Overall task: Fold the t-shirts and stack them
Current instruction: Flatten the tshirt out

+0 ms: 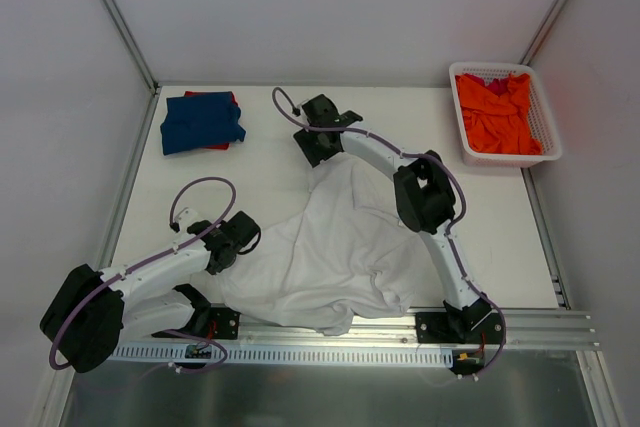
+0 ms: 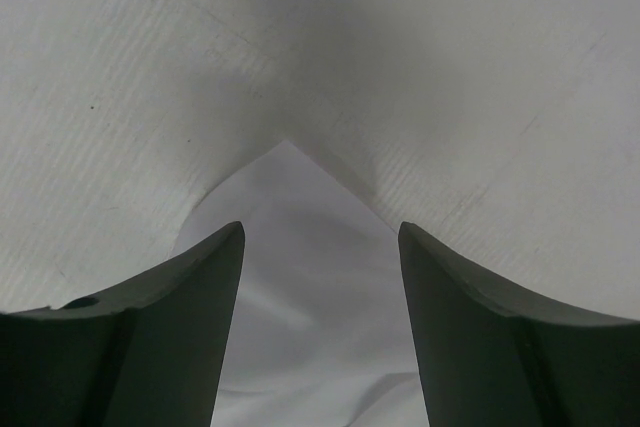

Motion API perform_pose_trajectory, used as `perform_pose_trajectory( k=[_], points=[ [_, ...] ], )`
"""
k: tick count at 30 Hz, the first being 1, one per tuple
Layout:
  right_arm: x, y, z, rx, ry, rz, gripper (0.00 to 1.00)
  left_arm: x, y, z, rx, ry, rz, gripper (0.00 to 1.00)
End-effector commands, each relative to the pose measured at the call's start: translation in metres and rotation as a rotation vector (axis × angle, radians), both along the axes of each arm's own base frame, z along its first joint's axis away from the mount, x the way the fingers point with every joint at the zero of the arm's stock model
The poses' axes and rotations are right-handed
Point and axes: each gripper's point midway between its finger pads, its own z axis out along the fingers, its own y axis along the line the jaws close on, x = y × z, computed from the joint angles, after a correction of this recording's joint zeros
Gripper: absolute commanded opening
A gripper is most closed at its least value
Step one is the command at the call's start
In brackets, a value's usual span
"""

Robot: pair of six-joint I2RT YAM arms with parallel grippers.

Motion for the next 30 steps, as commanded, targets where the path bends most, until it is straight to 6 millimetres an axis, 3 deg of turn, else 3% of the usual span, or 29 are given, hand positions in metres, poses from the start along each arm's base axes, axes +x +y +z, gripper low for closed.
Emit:
perform_pose_trajectory(
  k=[1,11,16,20,23,27,30],
  points=[
    [0.009,0.019,0.012,0.048,-0.040,0.022,0.67,-0.003,0.001,0.000,0.006,0.007,-0.013,0.00],
    [0.003,0.033,-0.008,0.095,0.009,0.015,0.63,-0.003,0.001,-0.001,0.004,0.007,-0.016,0.00],
    [0.001,0.032,-0.010,0.094,0.019,0.014,0.43,-0.004,0.001,-0.001,0.003,0.009,-0.015,0.00],
    [0.000,0.030,-0.011,0.092,0.023,0.011,0.15,-0.004,0.001,-0.001,0.005,0.011,-0.015,0.00],
    [0.000,0.027,-0.010,0.080,0.016,-0.005,0.00,-0.003,0.001,-0.001,0.007,0.012,-0.017,0.00],
    [0.002,0.019,-0.001,0.069,-0.005,-0.017,0.00,0.000,-0.001,0.002,0.010,0.007,-0.026,0.00],
    [0.005,0.015,0.019,0.081,-0.038,-0.023,0.00,0.009,-0.005,0.011,0.017,-0.007,-0.051,0.00]
  ],
)
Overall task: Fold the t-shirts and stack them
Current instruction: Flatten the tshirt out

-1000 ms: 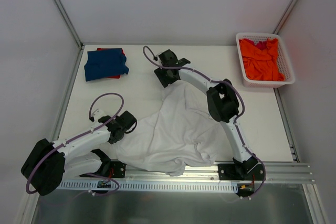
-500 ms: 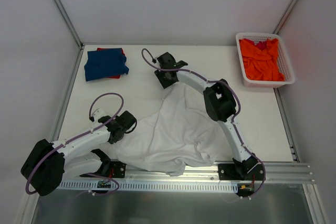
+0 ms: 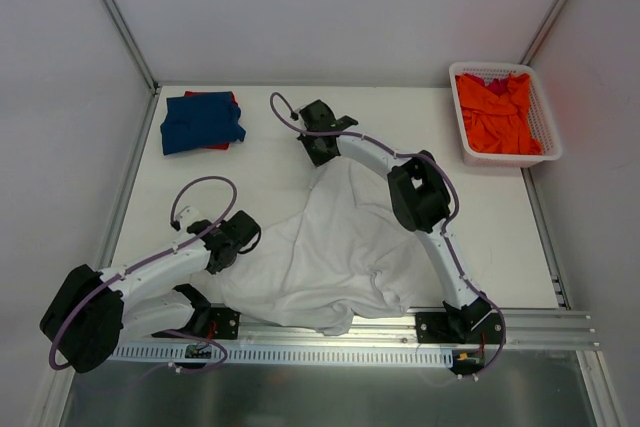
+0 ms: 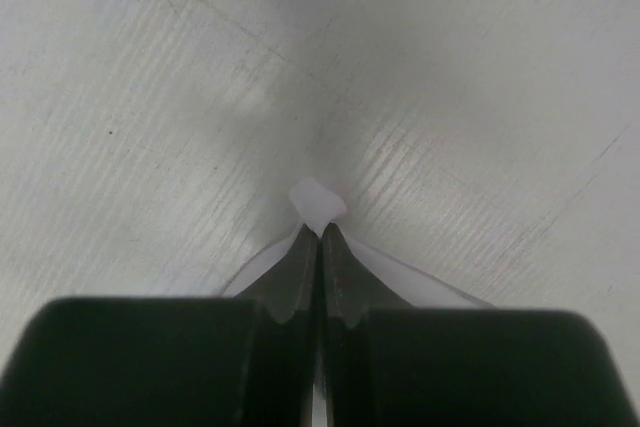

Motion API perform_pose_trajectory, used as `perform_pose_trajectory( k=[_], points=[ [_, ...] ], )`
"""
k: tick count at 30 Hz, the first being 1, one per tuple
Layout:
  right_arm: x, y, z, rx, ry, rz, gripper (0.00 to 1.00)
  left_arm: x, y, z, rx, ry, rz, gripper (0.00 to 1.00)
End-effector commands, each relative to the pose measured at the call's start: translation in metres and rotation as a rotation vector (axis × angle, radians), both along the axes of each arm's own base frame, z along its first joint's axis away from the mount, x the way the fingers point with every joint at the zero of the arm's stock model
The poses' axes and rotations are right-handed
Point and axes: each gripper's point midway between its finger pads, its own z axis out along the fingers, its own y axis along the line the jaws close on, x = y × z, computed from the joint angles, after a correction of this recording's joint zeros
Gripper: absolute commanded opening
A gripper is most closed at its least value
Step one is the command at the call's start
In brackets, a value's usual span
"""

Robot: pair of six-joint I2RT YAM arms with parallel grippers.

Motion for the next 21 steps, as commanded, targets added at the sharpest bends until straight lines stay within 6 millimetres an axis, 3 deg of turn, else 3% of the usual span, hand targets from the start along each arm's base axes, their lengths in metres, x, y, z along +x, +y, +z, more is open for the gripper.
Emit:
perform_pose_trajectory(
  k=[1,7,9,13,14,17,18,21],
  points=[
    [0.008,-0.005,0.050,0.032,-0.091,-0.019,0.00,0.011,-0.006,0.013,0.016,-0.017,-0.043,0.00],
    [0.011,-0.022,0.092,0.035,-0.157,-0.043,0.00,0.041,-0.014,0.050,0.059,-0.101,-0.112,0.00],
    [0.012,-0.032,0.117,0.043,-0.193,-0.057,0.00,0.050,-0.016,0.062,0.078,-0.123,-0.132,0.00],
    [0.014,-0.054,0.169,0.041,-0.284,-0.075,0.00,0.078,-0.023,0.107,0.133,-0.207,-0.190,0.00],
    [0.012,-0.062,0.191,0.051,-0.316,-0.085,0.00,0.083,-0.024,0.114,0.145,-0.218,-0.198,0.00],
    [0.011,-0.086,0.227,0.049,-0.380,-0.120,0.00,0.097,-0.023,0.146,0.196,-0.274,-0.220,0.00],
    [0.007,-0.094,0.250,0.067,-0.418,-0.131,0.00,0.103,-0.024,0.161,0.211,-0.297,-0.235,0.00],
    [0.002,-0.121,0.286,0.058,-0.486,-0.174,0.00,0.111,-0.020,0.194,0.264,-0.350,-0.246,0.00]
  ],
)
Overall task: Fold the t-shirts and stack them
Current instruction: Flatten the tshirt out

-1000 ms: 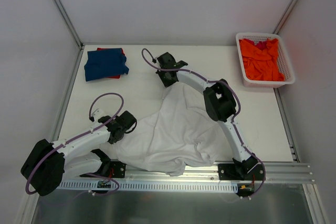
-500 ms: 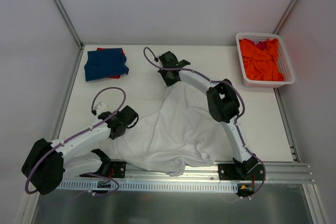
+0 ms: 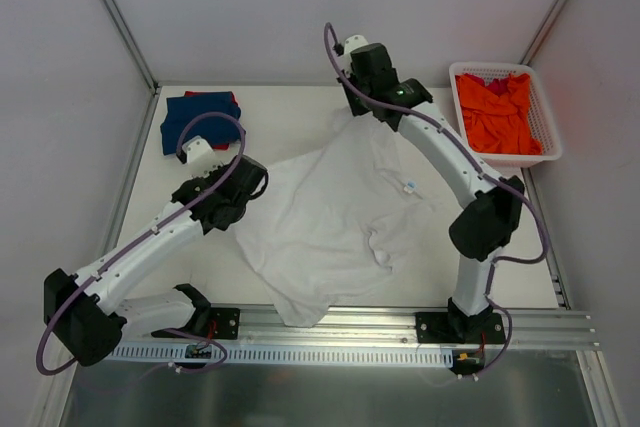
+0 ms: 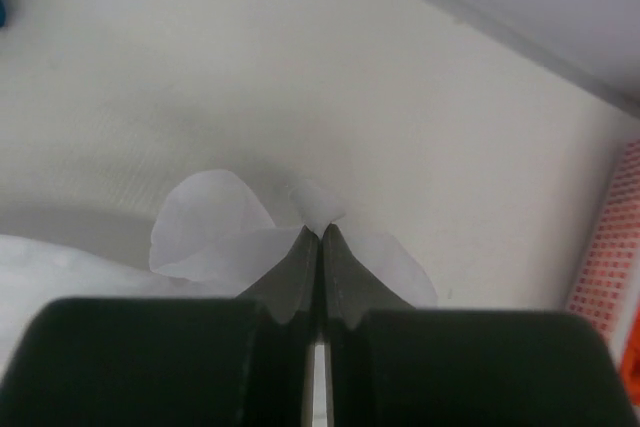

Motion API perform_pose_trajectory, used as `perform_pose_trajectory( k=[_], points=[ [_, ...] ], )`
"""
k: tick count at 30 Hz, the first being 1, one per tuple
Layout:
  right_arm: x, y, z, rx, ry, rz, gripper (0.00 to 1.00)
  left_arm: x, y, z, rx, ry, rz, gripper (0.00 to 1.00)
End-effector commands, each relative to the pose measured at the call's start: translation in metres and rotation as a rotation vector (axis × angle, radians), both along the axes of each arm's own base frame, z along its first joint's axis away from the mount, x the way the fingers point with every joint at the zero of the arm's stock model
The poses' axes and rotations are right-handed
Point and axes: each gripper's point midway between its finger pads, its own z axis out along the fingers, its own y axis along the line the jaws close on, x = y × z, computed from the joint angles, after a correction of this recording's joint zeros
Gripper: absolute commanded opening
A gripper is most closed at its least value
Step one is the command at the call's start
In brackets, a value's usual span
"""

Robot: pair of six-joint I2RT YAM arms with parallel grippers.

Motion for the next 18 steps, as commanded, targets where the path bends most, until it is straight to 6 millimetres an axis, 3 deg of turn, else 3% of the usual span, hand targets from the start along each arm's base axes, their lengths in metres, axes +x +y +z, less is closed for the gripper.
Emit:
perform_pose_trajectory(
  k=[1,7,13,18],
  points=[
    [-0.014,-0.050,0.086,-0.013,-0.164,-0.084,0.00,0.011,0.014,0.050,0.143,-0.078,-0.022,0.00],
    [-0.045,-0.106,0.161,-0.009,-0.318,-0.197,0.00,0.009,0.033,0.121,0.189,-0.215,0.004,0.00],
    [-0.081,-0.151,0.211,0.007,-0.434,-0.304,0.00,-0.008,0.060,0.181,0.228,-0.327,0.053,0.00],
    [-0.125,-0.188,0.254,0.075,-0.553,-0.372,0.00,-0.028,0.082,0.223,0.224,-0.414,0.091,0.00]
  ],
)
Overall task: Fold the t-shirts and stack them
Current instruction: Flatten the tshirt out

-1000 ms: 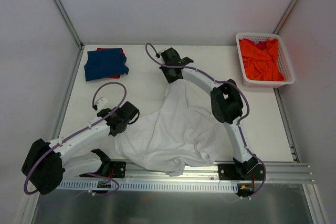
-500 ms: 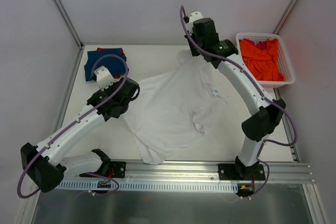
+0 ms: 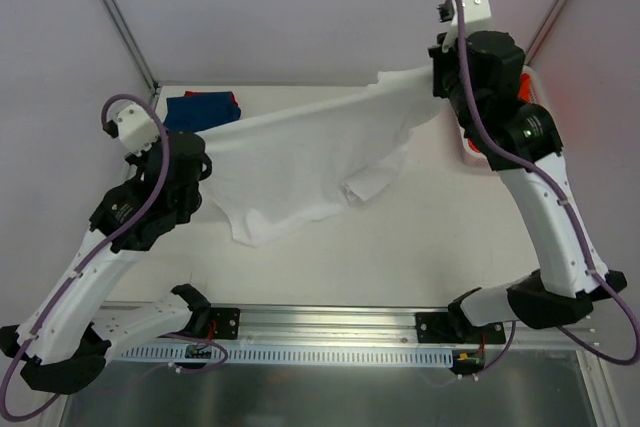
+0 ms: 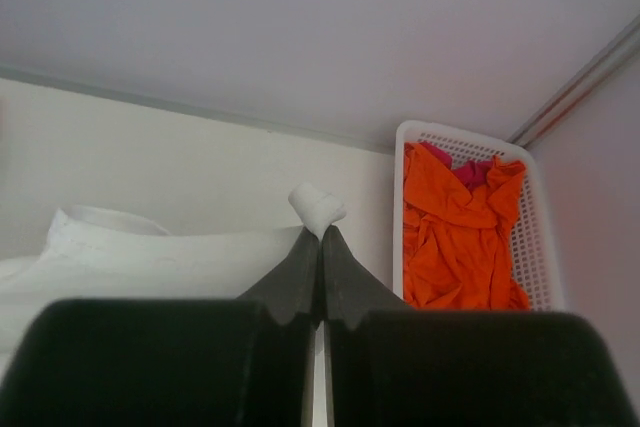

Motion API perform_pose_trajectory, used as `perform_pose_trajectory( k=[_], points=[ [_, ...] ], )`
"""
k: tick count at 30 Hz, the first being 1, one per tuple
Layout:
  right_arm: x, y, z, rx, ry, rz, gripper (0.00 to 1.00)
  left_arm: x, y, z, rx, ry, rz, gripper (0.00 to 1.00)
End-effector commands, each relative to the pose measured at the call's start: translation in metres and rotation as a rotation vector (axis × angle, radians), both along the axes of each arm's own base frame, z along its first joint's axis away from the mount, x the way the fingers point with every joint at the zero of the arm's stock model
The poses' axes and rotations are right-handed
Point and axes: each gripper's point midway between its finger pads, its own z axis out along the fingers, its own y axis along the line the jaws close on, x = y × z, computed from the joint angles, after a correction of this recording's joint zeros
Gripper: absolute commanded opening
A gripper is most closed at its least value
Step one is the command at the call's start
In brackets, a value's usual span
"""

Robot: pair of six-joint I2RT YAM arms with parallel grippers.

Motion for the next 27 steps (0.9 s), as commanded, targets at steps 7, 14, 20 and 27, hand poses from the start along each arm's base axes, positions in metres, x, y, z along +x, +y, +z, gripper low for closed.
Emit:
perform_pose_trajectory(
  k=[7,14,20,27],
  points=[
    [-0.092,-0.085,0.085,0.117,-0.297,-0.151,0.00,-0.043,0.049,0.078,0.041,-0.149,0.073,0.00],
    [-0.127,-0.105,0.112,0.161,-0.407,-0.143,0.00,-0.060,0.059,0.130,0.020,-0.249,0.012,0.00],
    [-0.146,-0.113,0.130,0.193,-0.493,-0.117,0.00,-0.072,0.064,0.180,0.015,-0.347,-0.051,0.00],
    [-0.153,-0.107,0.147,0.214,-0.544,-0.060,0.00,-0.077,0.057,0.217,-0.014,-0.438,-0.139,0.00]
  ],
)
